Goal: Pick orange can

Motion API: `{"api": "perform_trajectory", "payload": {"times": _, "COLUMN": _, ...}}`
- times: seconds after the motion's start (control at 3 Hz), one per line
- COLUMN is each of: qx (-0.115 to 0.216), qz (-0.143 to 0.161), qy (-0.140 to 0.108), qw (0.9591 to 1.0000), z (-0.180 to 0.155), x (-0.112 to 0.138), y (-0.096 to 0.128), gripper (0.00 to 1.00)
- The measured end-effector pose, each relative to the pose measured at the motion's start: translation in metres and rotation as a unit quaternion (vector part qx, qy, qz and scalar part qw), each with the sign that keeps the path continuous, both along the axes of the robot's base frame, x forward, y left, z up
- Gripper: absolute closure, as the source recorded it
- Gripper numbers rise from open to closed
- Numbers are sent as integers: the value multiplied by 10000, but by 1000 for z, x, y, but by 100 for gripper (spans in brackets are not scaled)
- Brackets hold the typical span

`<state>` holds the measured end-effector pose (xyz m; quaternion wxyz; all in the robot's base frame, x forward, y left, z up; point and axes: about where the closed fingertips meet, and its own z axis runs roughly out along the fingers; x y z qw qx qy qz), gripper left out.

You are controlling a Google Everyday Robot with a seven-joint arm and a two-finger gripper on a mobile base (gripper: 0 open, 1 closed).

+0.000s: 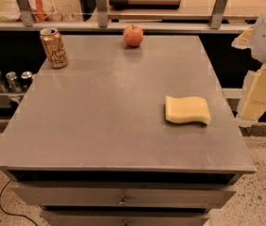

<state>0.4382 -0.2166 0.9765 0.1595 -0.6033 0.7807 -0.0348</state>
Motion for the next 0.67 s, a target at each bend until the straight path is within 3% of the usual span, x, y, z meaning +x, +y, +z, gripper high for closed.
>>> {"api": "perform_trajectory", "payload": {"times": 0.33, "qx": 7, "qz": 54, "qy": -44, "qw": 10000, "z": 1, "x": 7, "y": 5, "gripper": 0}}
{"api": "perform_trajectory", "payload": {"times": 0.67, "qx": 66, "qz": 272, "qy": -113, "qw": 9995, "z": 1, "x": 38, "y": 27, "gripper": 0}}
